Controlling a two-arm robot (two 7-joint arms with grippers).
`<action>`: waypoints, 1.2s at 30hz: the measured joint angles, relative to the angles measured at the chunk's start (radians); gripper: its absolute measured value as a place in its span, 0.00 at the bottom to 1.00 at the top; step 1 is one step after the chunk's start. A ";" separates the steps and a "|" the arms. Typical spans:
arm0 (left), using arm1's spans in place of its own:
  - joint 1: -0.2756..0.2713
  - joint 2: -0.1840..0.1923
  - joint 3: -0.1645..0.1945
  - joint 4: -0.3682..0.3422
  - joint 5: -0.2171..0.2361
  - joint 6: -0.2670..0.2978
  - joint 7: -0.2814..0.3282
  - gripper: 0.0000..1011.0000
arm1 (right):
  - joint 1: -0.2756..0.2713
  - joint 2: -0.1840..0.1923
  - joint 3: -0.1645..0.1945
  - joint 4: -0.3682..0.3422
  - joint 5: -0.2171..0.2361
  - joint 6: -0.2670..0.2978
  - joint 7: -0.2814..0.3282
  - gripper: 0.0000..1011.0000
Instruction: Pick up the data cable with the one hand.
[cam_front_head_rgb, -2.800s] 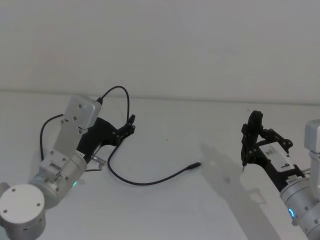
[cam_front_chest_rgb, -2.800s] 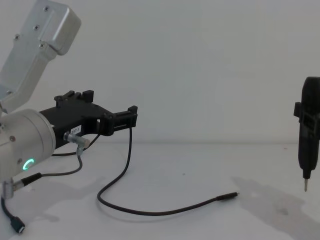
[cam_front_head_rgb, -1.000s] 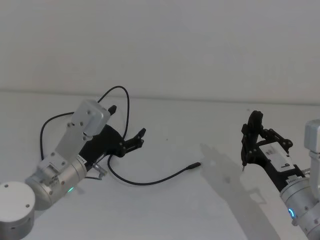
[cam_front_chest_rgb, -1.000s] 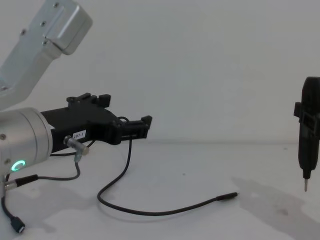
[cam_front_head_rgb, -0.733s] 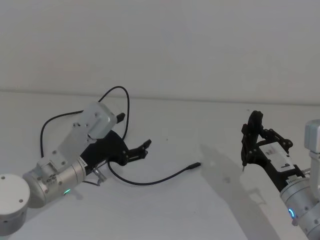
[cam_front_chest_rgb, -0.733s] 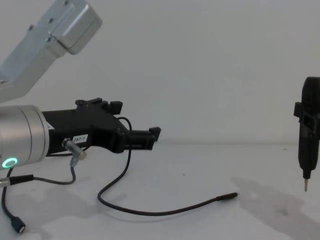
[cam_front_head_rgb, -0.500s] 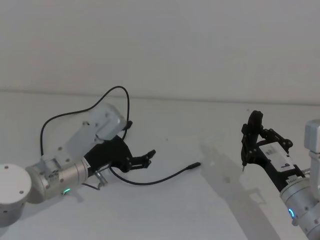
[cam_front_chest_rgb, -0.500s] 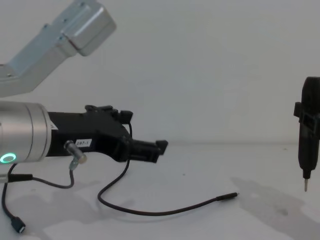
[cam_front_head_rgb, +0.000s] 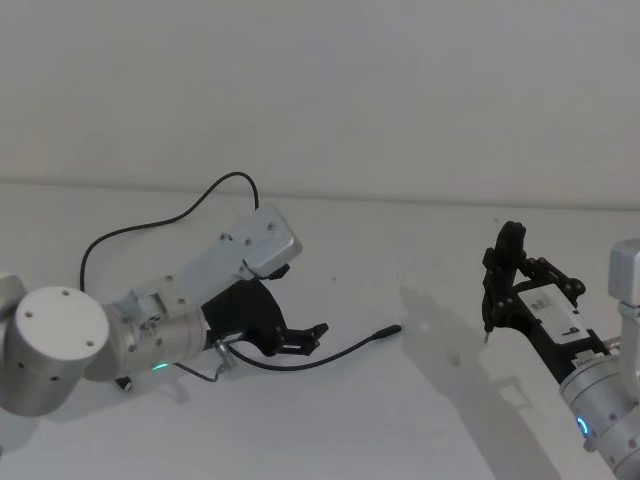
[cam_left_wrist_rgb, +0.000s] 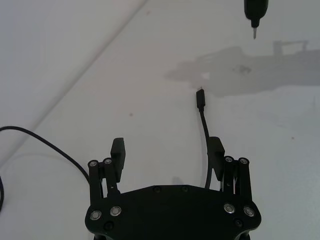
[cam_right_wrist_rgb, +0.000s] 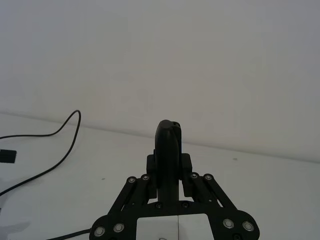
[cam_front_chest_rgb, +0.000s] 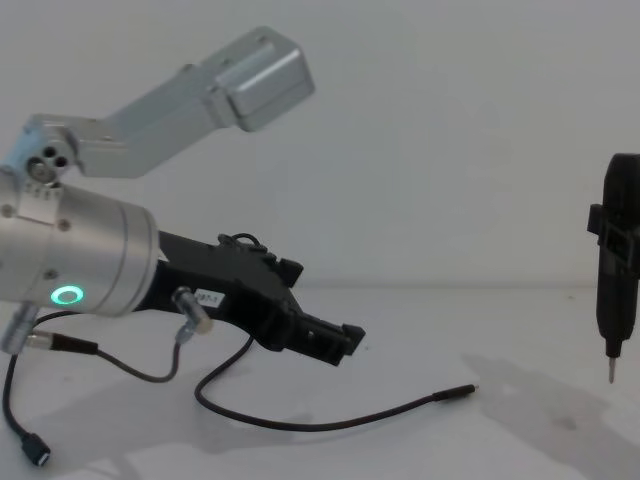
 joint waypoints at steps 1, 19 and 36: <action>-0.006 -0.005 0.004 0.004 0.003 0.010 -0.002 0.99 | 0.000 0.000 0.000 0.000 0.000 0.000 0.000 0.27; -0.071 -0.086 0.066 0.090 0.058 0.110 -0.012 0.99 | 0.000 0.000 0.000 0.000 0.000 0.000 0.000 0.27; -0.094 -0.139 0.099 0.163 0.095 0.128 -0.012 0.99 | 0.000 0.000 0.000 0.000 0.000 0.000 0.000 0.27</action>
